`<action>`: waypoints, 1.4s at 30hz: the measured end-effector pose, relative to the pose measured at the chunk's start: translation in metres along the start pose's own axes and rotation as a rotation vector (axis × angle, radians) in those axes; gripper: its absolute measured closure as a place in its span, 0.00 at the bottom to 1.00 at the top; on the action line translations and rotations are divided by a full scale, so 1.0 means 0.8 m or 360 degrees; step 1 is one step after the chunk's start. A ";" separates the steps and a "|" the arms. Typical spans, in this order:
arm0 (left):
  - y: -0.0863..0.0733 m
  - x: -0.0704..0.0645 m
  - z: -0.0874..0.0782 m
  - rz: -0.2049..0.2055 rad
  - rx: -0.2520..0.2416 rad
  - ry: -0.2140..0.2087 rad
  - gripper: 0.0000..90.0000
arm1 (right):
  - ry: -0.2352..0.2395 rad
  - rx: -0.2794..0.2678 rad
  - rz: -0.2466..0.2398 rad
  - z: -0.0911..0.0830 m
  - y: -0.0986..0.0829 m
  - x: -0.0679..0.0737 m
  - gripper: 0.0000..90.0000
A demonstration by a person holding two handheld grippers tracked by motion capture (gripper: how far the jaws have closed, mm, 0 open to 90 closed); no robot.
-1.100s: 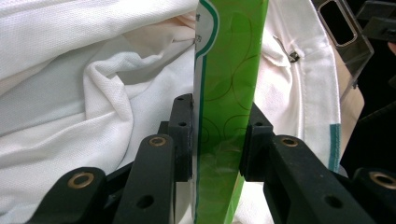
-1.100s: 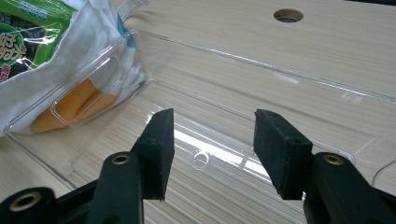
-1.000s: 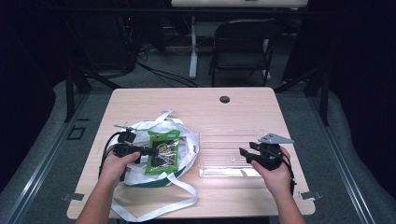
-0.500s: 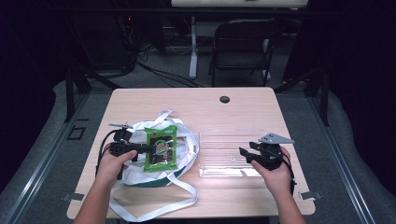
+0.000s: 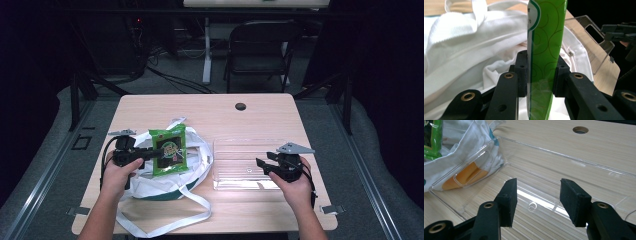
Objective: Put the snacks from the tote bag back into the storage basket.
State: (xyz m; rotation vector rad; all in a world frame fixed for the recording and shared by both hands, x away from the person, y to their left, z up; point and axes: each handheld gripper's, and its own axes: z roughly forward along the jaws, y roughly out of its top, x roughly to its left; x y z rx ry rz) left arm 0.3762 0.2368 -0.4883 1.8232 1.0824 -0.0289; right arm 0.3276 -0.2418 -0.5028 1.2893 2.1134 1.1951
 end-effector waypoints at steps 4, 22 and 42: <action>0.002 -0.004 -0.004 0.0019 -0.0048 0.0010 0.80 | -0.0001 0.0004 -0.0006 0.001 0.000 0.000 0.53; 0.008 -0.024 -0.009 0.0116 -0.0130 0.0021 0.80 | -0.0008 0.0023 -0.0079 0.000 0.006 0.011 0.53; 0.015 -0.062 -0.005 0.0248 -0.0175 -0.0050 0.80 | -0.0073 -0.0036 -0.0172 -0.009 0.020 0.030 0.56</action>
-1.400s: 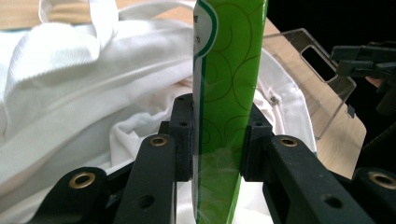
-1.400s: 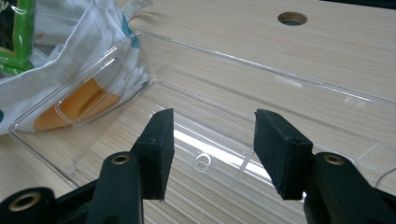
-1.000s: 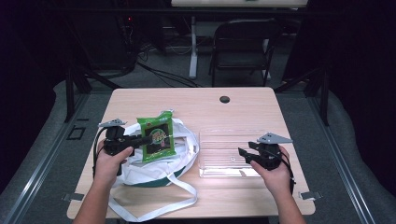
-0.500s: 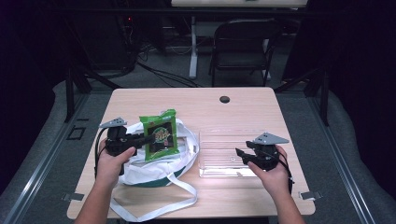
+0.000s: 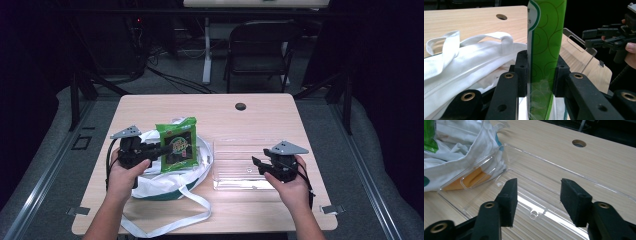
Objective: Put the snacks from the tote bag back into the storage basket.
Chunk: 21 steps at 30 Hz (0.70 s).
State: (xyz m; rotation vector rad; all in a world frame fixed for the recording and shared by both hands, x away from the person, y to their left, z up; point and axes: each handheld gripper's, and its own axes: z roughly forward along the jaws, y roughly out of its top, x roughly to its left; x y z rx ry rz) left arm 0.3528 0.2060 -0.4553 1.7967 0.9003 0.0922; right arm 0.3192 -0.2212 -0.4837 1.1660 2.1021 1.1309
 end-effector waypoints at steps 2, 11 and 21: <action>0.002 -0.005 0.000 0.0018 -0.0007 -0.0008 0.80 | 0.0036 0.0003 0.0025 0.001 0.001 0.000 0.58; 0.005 -0.015 0.002 0.0064 -0.0026 -0.0049 0.80 | 0.0118 0.0064 -0.0039 0.006 0.009 0.001 0.63; 0.006 -0.021 0.003 0.0082 -0.0039 -0.0066 0.80 | 0.0288 0.0127 -0.0175 0.006 0.043 0.005 0.58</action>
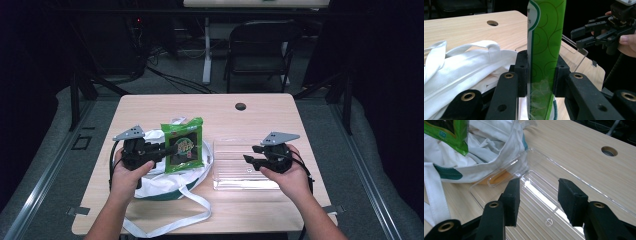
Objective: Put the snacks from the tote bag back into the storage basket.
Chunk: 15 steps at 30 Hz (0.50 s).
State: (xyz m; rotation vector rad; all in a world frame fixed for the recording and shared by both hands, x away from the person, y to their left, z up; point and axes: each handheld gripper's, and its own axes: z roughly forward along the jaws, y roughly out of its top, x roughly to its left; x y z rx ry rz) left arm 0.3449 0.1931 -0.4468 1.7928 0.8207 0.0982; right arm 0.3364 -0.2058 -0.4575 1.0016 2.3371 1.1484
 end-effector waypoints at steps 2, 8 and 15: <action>0.000 -0.002 0.000 0.0008 -0.0002 -0.0004 0.80 | 0.0013 0.0009 -0.0032 0.000 0.007 0.002 0.56; 0.001 -0.005 0.002 0.0027 -0.0007 -0.0018 0.80 | 0.0044 0.0067 -0.0108 0.000 0.030 0.006 0.56; 0.001 -0.005 0.002 0.0025 -0.0009 -0.0028 0.80 | 0.0069 0.0087 -0.0227 -0.002 0.055 0.010 0.57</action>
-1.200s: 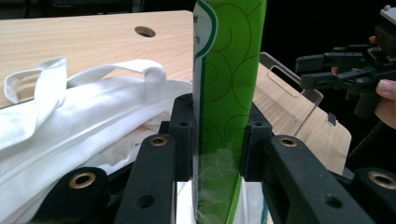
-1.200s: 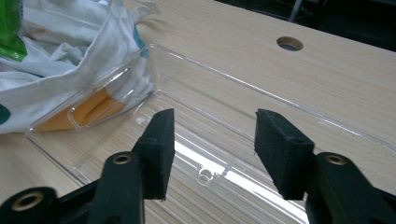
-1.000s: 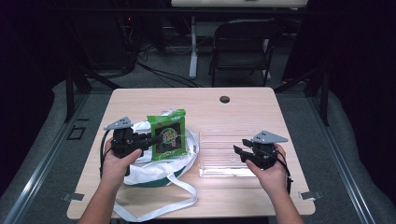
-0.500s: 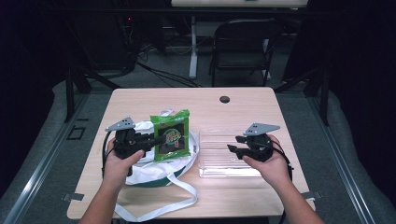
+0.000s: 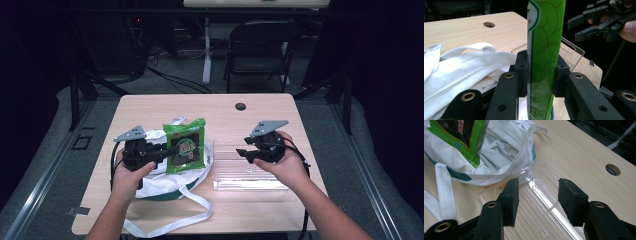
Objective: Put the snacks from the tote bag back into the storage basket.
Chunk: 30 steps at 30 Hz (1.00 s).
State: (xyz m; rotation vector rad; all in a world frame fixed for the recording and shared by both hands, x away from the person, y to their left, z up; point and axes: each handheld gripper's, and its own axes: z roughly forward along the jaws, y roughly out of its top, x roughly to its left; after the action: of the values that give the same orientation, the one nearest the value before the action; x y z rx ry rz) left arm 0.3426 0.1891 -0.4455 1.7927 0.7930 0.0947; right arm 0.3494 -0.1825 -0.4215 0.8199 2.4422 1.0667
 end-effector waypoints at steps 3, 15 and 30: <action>0.000 -0.001 0.001 0.0001 0.0001 -0.0007 0.80 | 0.0034 0.0032 -0.0076 -0.003 0.015 -0.001 0.58; 0.000 -0.007 0.006 0.0032 -0.0005 -0.0063 0.80 | 0.0214 0.0110 -0.0344 -0.012 0.069 0.000 0.59; -0.004 -0.017 0.021 0.0048 0.0037 -0.0118 0.80 | 0.0311 0.0236 -0.0551 -0.015 0.109 0.010 0.58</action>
State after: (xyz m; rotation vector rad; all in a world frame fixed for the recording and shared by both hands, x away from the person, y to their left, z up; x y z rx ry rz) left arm 0.3382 0.1688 -0.4503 1.8198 0.7173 0.0388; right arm 0.3689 -0.1367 -0.3488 0.3235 2.7212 0.8780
